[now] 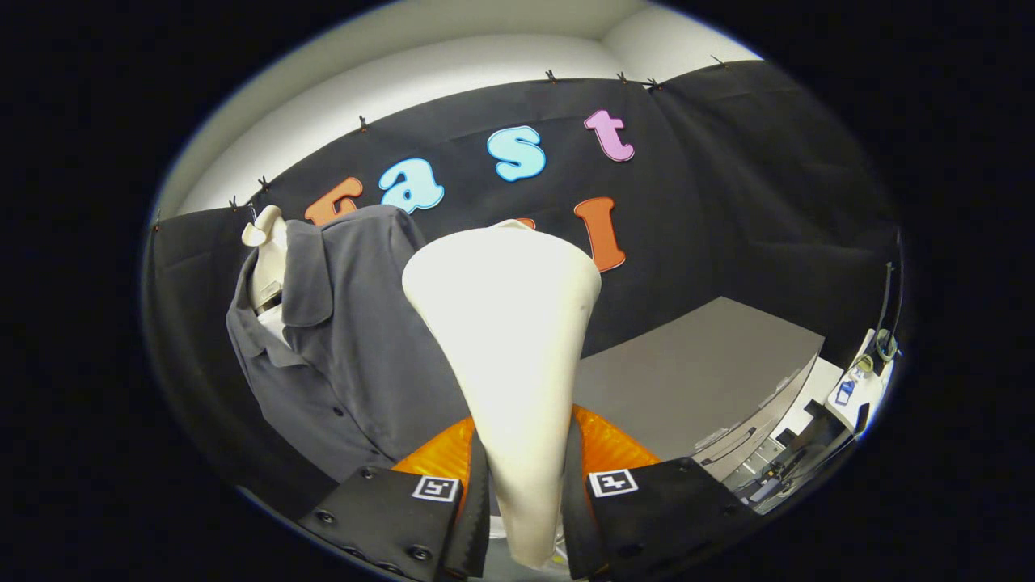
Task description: Iron the clothes twice with a garment steamer, once on the left side and once on the right side.
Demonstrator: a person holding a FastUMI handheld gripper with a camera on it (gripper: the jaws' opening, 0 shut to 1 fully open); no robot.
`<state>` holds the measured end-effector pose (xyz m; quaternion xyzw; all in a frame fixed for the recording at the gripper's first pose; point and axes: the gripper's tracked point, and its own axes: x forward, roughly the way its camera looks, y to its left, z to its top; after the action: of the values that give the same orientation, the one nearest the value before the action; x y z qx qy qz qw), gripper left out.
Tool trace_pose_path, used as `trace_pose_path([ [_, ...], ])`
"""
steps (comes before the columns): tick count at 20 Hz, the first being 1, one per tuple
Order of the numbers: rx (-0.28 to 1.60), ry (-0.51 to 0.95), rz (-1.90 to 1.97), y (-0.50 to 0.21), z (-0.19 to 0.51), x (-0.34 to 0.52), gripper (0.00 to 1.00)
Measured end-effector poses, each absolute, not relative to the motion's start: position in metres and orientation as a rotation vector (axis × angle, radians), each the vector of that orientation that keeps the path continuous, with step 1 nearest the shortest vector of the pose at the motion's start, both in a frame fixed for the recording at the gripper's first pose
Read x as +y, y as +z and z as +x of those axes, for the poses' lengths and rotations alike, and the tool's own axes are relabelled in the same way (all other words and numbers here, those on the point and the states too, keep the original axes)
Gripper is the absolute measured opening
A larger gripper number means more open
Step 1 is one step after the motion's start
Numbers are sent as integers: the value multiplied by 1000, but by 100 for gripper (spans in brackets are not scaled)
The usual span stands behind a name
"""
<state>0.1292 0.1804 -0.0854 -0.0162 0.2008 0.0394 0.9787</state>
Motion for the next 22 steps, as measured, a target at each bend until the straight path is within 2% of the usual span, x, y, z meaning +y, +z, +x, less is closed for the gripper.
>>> trace_pose_path([
  [10,416,86,-101,-121,126,267,45],
  [22,553,31,-193,-223,178,276,45],
])
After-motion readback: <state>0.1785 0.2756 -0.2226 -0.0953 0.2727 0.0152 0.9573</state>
